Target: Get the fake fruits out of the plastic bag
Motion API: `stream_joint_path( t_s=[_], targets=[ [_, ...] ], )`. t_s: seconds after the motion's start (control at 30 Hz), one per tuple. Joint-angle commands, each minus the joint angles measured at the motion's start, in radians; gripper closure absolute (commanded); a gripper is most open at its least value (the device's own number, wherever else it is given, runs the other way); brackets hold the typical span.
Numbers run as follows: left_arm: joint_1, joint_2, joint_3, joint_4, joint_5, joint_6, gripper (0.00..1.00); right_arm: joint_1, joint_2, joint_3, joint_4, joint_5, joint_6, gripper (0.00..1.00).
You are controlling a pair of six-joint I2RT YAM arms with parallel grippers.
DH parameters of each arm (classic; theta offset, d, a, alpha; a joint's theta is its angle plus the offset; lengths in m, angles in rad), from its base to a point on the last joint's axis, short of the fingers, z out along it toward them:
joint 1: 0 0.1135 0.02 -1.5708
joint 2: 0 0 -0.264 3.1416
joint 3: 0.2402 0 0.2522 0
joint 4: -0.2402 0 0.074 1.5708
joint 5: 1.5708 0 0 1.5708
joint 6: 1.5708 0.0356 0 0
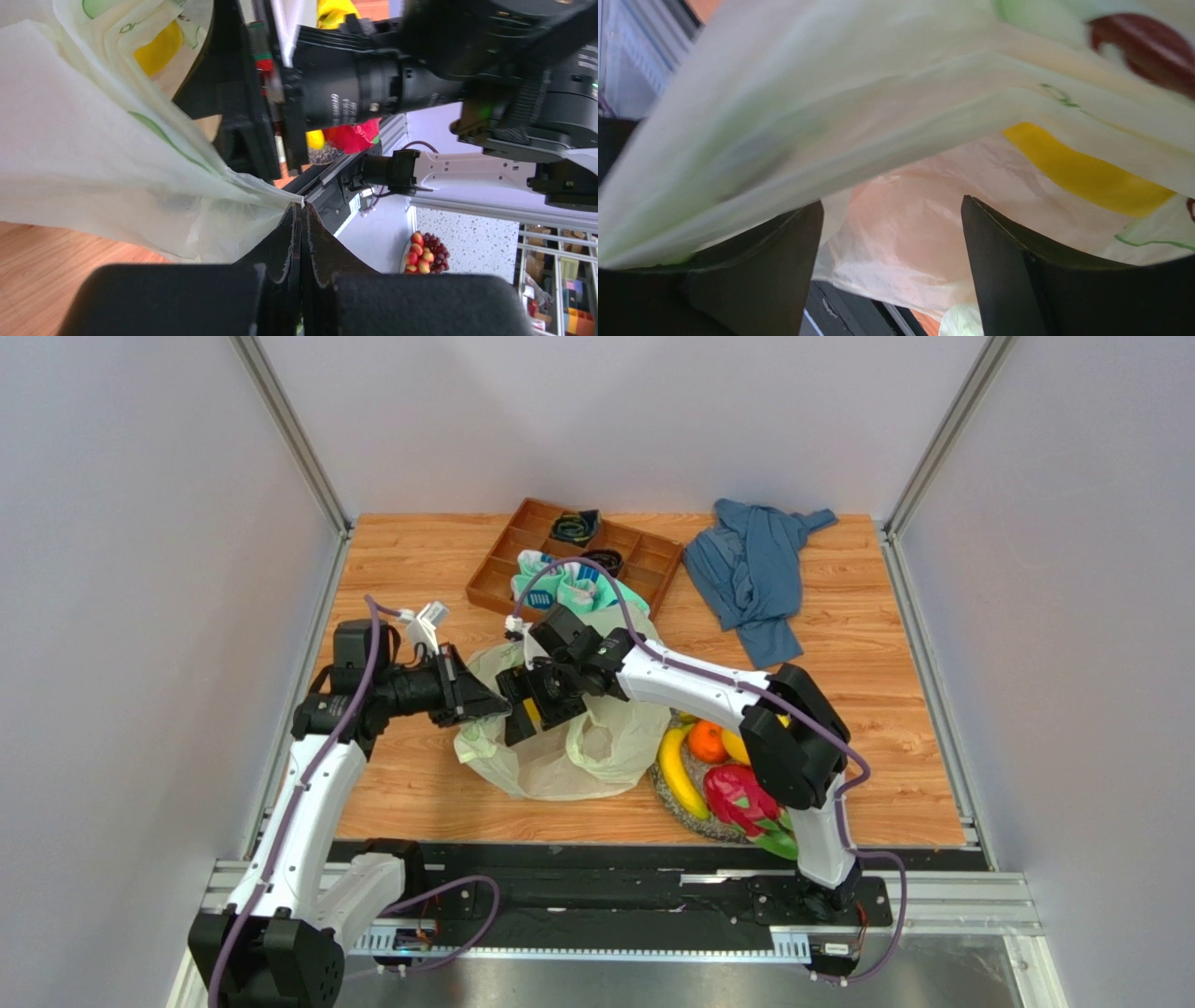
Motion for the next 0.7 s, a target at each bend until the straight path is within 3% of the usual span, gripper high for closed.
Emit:
stream_joint_path(
  t_s=[0.0, 0.07, 0.13, 0.4, 0.67],
  targets=[
    [0.002, 0.003, 0.036, 0.044, 0.040, -0.015, 1.00, -0.026, 0.006, 0.074, -0.030, 0.121, 0.186, 0.14],
    [0.002, 0.003, 0.032, 0.048, 0.044, -0.018, 1.00, -0.042, 0.021, 0.083, -0.038, 0.164, 0.216, 0.04],
    [0.002, 0.003, 0.028, 0.048, 0.046, -0.018, 1.00, -0.049, 0.036, 0.104, -0.035, 0.202, 0.254, 0.00],
    [0.007, 0.015, 0.024, 0.044, 0.049, -0.014, 1.00, -0.054, 0.177, 0.253, -0.079, 0.333, 0.299, 0.00],
    [0.010, 0.040, 0.041, 0.036, 0.049, -0.002, 1.00, -0.063, 0.219, 0.284, -0.081, 0.360, 0.323, 0.00]
  ],
)
